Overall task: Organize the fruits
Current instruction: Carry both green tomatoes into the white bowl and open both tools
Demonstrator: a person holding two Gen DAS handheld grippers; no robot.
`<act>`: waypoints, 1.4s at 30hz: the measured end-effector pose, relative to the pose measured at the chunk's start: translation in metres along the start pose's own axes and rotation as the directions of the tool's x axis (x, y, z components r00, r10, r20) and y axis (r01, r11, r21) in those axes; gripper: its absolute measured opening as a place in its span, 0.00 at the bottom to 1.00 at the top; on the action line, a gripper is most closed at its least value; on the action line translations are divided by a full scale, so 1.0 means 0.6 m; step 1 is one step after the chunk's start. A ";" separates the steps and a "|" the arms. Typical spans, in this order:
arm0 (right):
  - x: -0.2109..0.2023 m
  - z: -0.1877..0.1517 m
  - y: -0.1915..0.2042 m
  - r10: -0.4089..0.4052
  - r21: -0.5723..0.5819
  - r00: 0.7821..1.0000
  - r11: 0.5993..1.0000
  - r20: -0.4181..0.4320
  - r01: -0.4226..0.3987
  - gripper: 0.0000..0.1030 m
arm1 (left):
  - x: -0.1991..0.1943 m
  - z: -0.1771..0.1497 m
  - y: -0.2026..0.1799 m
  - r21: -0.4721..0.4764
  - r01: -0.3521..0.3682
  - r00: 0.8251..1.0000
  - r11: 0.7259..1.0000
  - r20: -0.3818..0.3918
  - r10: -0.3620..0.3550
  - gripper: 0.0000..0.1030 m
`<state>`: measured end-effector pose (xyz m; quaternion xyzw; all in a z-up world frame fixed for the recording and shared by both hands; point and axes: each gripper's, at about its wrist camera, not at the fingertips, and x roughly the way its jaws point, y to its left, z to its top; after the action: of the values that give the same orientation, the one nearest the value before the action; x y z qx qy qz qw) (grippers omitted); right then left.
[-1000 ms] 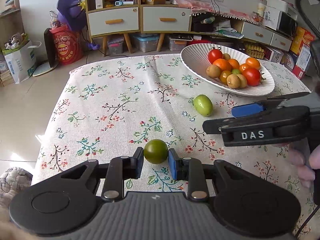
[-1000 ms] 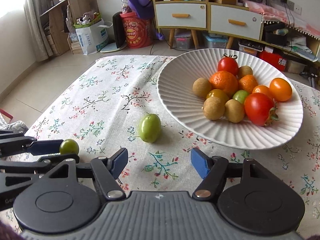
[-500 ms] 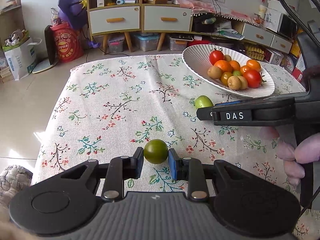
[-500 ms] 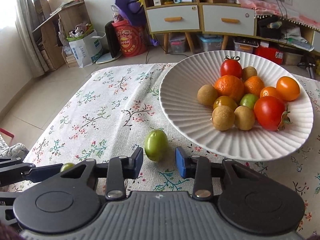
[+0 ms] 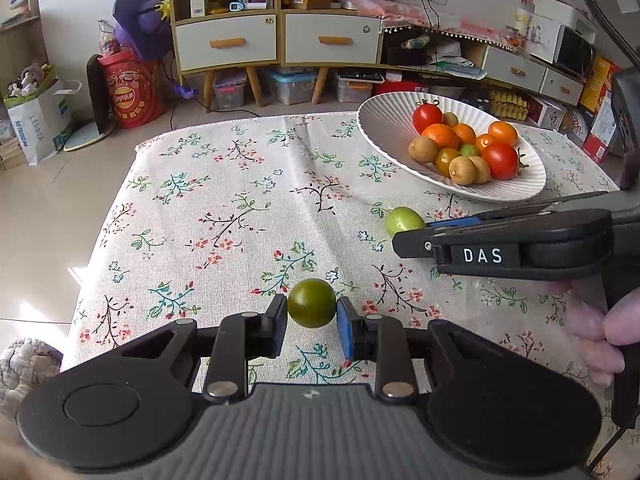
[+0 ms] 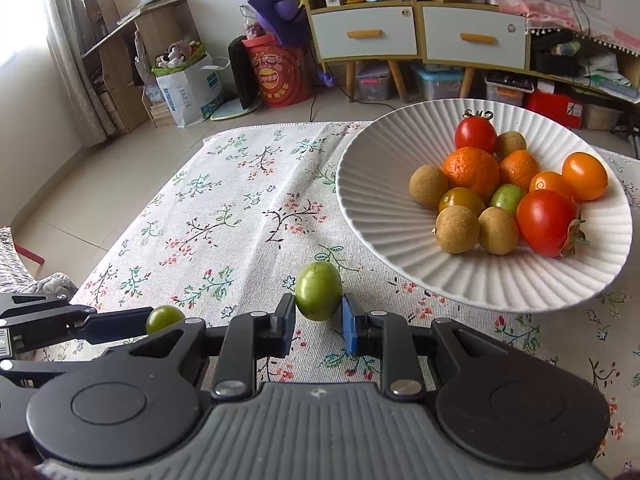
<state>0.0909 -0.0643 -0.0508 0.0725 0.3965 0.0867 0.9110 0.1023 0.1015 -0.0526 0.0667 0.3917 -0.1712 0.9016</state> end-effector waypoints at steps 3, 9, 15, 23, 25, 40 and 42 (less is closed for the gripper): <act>-0.009 0.000 -0.007 0.014 0.005 1.000 1.000 -0.019 -0.014 0.21 | -0.001 0.004 -0.005 -0.006 0.010 1.000 1.000 -0.004 -0.010 0.16; -0.033 -0.004 -0.022 0.036 0.009 0.999 0.999 -0.025 -0.036 0.21 | -0.003 0.012 -0.021 -0.010 0.016 1.000 1.000 -0.002 -0.016 0.16; -0.061 -0.007 -0.047 0.039 0.018 0.999 0.999 -0.015 -0.039 0.21 | -0.005 0.022 -0.037 -0.006 0.024 1.000 1.000 0.004 -0.024 0.16; -0.088 -0.010 -0.087 0.014 0.051 1.000 0.999 0.011 -0.014 0.21 | -0.002 0.037 -0.072 0.007 0.043 0.999 0.999 0.023 -0.043 0.16; -0.094 -0.007 -0.097 0.008 0.062 1.000 0.998 0.020 -0.009 0.21 | -0.001 0.042 -0.081 0.008 0.050 0.998 0.999 0.033 -0.050 0.16; -0.101 0.014 -0.174 -0.068 0.160 0.994 0.986 0.087 0.054 0.21 | 0.034 0.084 -0.155 0.004 0.131 0.988 0.991 0.080 -0.131 0.16; -0.099 0.017 -0.186 -0.075 0.176 0.993 0.983 0.090 0.058 0.21 | 0.042 0.089 -0.170 0.011 0.140 0.987 0.990 0.082 -0.141 0.16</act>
<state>0.0697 -0.1862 -0.0243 0.1425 0.3603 0.0179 0.9217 0.1183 -0.0138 -0.0331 0.0341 0.3576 -0.2380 0.9024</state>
